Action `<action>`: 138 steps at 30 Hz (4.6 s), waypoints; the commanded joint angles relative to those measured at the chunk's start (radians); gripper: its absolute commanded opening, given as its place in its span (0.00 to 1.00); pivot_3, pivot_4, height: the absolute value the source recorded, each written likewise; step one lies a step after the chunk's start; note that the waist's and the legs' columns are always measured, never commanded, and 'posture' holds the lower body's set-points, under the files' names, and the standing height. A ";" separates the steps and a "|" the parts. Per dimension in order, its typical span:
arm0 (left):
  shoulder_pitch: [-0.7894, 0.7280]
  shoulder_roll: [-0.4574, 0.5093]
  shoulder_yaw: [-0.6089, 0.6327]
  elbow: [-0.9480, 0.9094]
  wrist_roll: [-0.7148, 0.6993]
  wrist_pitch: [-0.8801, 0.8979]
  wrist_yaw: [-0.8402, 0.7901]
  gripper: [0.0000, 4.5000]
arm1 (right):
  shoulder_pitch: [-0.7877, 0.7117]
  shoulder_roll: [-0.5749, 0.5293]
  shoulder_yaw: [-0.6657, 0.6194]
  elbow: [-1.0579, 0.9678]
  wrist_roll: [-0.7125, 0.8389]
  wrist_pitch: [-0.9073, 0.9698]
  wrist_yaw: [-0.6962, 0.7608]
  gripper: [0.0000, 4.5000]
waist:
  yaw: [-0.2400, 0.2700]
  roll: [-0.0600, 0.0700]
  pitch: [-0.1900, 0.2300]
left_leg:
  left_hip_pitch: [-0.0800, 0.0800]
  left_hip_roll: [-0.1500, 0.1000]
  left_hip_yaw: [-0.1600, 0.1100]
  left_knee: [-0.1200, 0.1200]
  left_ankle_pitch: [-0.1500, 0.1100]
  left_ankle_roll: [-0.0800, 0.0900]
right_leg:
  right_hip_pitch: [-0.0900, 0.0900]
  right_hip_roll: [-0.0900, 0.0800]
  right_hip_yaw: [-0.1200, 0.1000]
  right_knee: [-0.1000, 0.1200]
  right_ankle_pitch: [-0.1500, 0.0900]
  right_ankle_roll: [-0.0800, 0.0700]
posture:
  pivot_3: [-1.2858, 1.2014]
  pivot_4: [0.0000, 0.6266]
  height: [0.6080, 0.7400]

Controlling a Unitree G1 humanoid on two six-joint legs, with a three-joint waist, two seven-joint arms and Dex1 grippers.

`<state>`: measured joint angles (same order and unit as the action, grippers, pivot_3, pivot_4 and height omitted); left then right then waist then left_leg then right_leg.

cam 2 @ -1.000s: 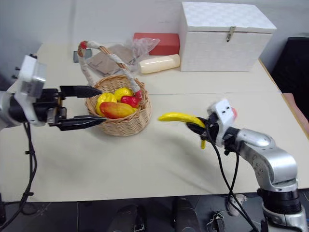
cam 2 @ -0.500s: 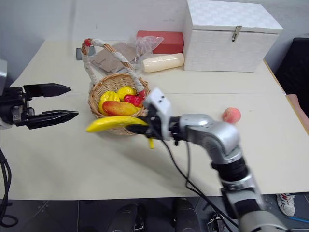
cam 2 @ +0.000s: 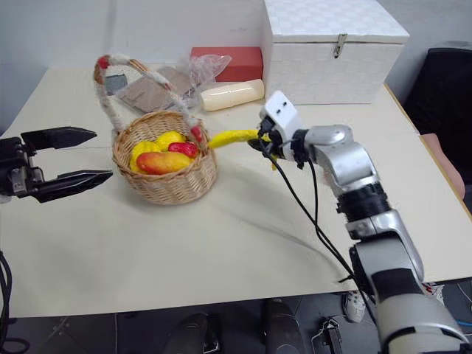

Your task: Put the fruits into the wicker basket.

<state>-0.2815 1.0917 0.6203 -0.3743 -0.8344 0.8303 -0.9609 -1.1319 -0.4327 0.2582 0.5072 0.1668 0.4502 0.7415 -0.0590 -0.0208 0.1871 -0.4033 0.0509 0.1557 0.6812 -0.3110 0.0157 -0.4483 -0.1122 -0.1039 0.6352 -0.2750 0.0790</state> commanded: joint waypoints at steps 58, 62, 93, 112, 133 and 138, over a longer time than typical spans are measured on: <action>-0.086 0.021 -0.030 0.004 -0.029 -0.010 0.075 1.00 | -0.230 0.600 -0.101 0.220 -0.058 -0.214 -0.301 0.72 | -0.005 0.000 0.000 | -0.001 0.000 -0.002 0.000 0.000 -0.001 | 0.000 0.000 -0.001 0.001 0.000 0.000 | 0.52 0.24 1.00; -0.102 0.019 -0.052 0.025 -0.023 -0.025 0.069 1.00 | -0.167 0.573 -0.118 0.070 0.018 -0.113 -0.184 0.94 | -0.004 0.000 0.000 | -0.001 0.000 -0.002 0.000 0.000 -0.001 | 0.000 0.000 0.000 0.001 0.000 0.000 | 0.52 0.24 1.00; -0.429 -0.190 -0.529 0.096 0.007 -0.086 -0.142 1.00 | 0.940 -0.064 -0.750 -0.937 0.234 0.453 -0.330 0.97 | 0.031 0.000 0.000 | 0.002 -0.005 -0.001 0.001 0.001 0.002 | 0.004 0.003 0.001 -0.005 0.001 0.001 | 0.52 0.24 1.00; -0.461 -0.219 -0.519 0.118 0.066 -0.113 -0.125 1.00 | 0.623 0.017 -0.600 -0.305 0.093 0.063 -0.496 0.90 | 0.031 0.000 0.000 | 0.001 -0.003 -0.002 0.001 0.002 0.003 | 0.004 0.002 0.001 -0.001 0.001 0.002 | 0.52 0.24 1.00; -0.125 0.029 -0.107 0.131 0.063 -0.021 -0.067 1.00 | 0.384 0.215 -0.172 -0.759 0.343 0.333 -0.275 0.56 | 0.006 0.001 0.000 | 0.003 0.000 -0.003 0.002 0.003 0.000 | 0.002 0.002 0.002 0.003 0.000 0.000 | 0.52 0.24 1.00; -0.091 0.030 -0.050 0.127 0.071 -0.020 -0.021 1.00 | 0.215 0.364 -0.102 -0.581 0.306 0.285 -0.269 0.56 | 0.030 0.000 0.000 | -0.001 -0.002 -0.008 0.001 0.002 0.000 | 0.002 0.001 -0.001 0.002 -0.001 -0.002 | 0.52 0.24 1.00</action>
<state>-0.3741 1.1128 0.5263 -0.2241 -0.7665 0.8171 -0.9993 -0.8735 -0.0925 0.1432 -0.1039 0.4894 0.7761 0.4735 -0.0285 -0.0205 0.1872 -0.4051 0.0484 0.1486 0.6823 -0.3093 0.0167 -0.4466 -0.1123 -0.1056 0.6367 -0.2757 0.0776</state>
